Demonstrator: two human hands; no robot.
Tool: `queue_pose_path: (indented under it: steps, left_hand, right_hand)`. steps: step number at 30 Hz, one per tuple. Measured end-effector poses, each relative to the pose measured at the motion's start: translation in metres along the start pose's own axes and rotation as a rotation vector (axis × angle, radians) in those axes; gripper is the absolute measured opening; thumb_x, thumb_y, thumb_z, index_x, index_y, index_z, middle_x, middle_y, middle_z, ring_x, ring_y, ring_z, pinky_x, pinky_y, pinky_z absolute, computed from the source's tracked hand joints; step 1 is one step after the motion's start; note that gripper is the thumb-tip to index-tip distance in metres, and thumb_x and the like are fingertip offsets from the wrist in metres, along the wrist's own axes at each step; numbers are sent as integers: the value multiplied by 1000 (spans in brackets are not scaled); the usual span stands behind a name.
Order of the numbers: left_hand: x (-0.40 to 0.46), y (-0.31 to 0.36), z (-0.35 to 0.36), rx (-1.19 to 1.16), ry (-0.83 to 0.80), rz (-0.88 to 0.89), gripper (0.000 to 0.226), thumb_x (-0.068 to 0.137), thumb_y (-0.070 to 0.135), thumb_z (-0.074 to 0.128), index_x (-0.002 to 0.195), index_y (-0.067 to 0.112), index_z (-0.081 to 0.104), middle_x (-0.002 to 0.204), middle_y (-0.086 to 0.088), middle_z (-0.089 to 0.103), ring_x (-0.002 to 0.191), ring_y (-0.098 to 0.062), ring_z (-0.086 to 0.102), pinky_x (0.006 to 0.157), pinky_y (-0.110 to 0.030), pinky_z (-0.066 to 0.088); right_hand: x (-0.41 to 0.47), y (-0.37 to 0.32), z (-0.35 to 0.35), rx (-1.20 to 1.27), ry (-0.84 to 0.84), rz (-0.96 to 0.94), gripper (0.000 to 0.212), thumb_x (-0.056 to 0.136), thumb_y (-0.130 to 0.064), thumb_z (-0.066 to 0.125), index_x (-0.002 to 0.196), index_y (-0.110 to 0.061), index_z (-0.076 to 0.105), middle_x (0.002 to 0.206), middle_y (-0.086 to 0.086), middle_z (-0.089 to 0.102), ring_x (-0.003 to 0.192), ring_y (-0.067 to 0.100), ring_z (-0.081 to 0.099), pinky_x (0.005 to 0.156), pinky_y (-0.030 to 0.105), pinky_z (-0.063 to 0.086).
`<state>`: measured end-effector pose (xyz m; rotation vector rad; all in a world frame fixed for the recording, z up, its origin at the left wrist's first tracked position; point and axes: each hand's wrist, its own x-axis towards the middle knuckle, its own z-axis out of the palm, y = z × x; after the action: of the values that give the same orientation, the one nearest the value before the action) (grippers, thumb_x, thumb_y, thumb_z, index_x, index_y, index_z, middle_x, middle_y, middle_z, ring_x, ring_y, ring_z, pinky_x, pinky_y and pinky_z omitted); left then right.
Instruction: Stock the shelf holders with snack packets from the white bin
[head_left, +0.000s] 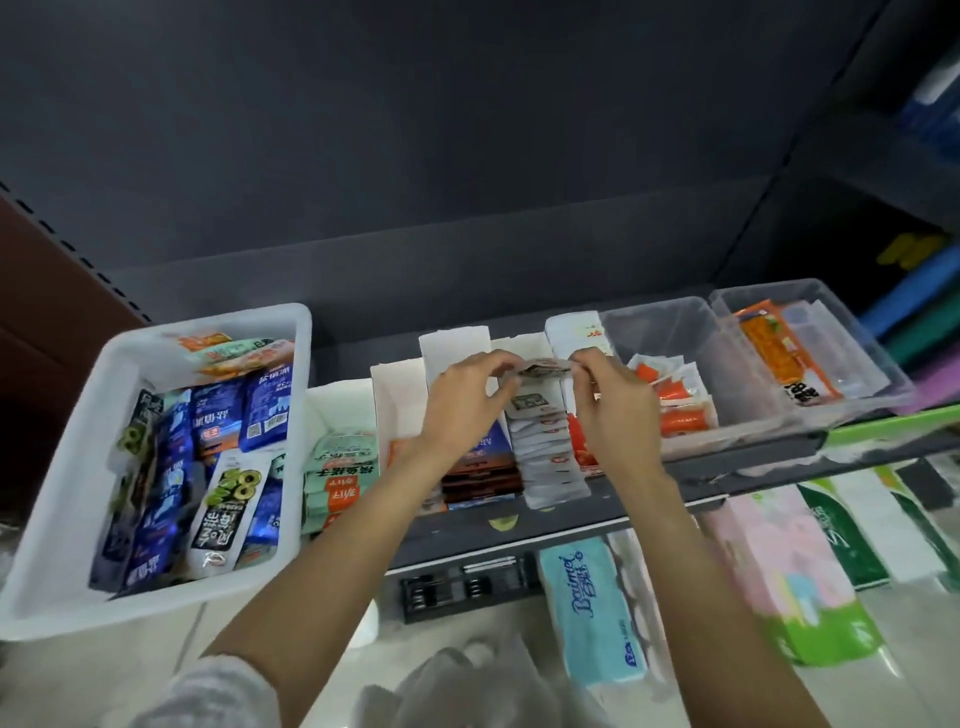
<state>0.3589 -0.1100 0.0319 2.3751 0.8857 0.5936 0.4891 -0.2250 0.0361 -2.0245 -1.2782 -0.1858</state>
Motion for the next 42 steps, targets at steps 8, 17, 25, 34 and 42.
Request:
queue_pose_path:
  steps: [8, 17, 25, 34, 42]
  left_hand:
    - [-5, -12, 5, 395, -201, -6, 30, 95, 24, 50, 121, 30, 63, 139, 5, 46, 128, -20, 33, 105, -34, 30]
    - [-30, 8, -17, -24, 9, -147, 28, 91, 23, 55, 117, 32, 61, 112, 13, 64, 103, -3, 56, 91, -26, 46]
    - [-106, -28, -90, -16, 380, -269, 22, 85, 40, 49, 94, 29, 66, 63, 12, 62, 62, -5, 60, 56, -17, 46]
    - [-186, -175, -162, 216, 386, -683, 24, 88, 22, 62, 111, 15, 64, 97, -4, 68, 87, -25, 64, 72, -37, 52]
    - [-177, -232, -172, 330, 19, -766, 53, 90, 37, 55, 138, 16, 40, 133, -9, 48, 121, -28, 45, 96, -41, 42]
  right_hand:
    - [3, 13, 8, -363, -161, -317, 20, 71, -8, 77, 89, -18, 75, 90, 4, 73, 89, 26, 59, 71, 38, 51]
    - [-16, 2, 17, -198, -261, -166, 36, 79, -8, 66, 114, -18, 66, 138, 7, 49, 124, 30, 39, 102, 49, 34]
    - [-9, -94, 28, 172, -632, -314, 24, 95, -20, 51, 114, -27, 64, 97, -5, 72, 81, 16, 66, 69, 32, 52]
    - [-9, -220, 131, 207, -798, -499, 28, 97, -18, 45, 119, -21, 63, 119, -5, 64, 107, 15, 57, 85, 33, 49]
    - [19, -264, 247, -558, -953, -571, 88, 88, -37, 62, 151, -13, 5, 152, 27, 17, 138, 40, 23, 114, 44, 23]
